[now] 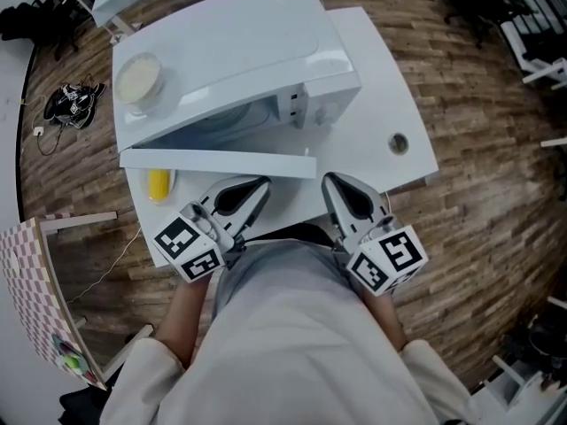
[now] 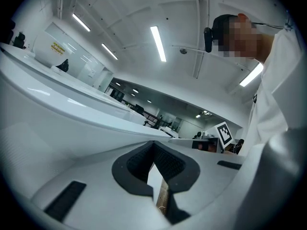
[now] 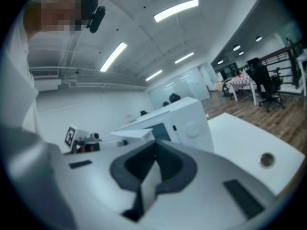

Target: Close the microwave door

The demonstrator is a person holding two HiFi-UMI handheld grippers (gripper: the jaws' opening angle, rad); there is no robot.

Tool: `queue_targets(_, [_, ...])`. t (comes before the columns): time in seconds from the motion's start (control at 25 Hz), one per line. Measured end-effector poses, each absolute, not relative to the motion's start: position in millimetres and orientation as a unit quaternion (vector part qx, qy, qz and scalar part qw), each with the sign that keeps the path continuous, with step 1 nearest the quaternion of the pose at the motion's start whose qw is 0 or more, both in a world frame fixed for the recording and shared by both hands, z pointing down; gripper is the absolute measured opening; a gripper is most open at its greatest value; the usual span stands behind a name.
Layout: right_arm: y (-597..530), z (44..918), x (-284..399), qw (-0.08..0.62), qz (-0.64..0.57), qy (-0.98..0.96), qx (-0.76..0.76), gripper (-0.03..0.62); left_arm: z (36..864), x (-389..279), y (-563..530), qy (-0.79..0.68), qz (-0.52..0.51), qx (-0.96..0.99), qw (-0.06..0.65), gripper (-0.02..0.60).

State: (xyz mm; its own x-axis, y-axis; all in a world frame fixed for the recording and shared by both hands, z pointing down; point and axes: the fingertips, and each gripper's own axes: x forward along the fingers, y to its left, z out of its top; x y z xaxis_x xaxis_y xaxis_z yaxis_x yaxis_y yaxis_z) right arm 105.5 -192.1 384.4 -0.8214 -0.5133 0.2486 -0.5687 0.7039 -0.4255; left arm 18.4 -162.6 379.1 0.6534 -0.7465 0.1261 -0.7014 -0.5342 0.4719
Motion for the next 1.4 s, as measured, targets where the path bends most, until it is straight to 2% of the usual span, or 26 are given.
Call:
queue_targets(0.68, [-196.3,384.5,86.2,0.055,0.248,-0.924,0.286,0.022,381.5,0.8,-186.8,-0.429,-0.05,0.869,0.241,0.016])
queue_targets(1.4, [-200.8,387.8,89.1,0.058,0.256,-0.919,0.294,0.021,386.6,-14.4,-206.0,-0.441,-0.082,0.85,0.277,0.015])
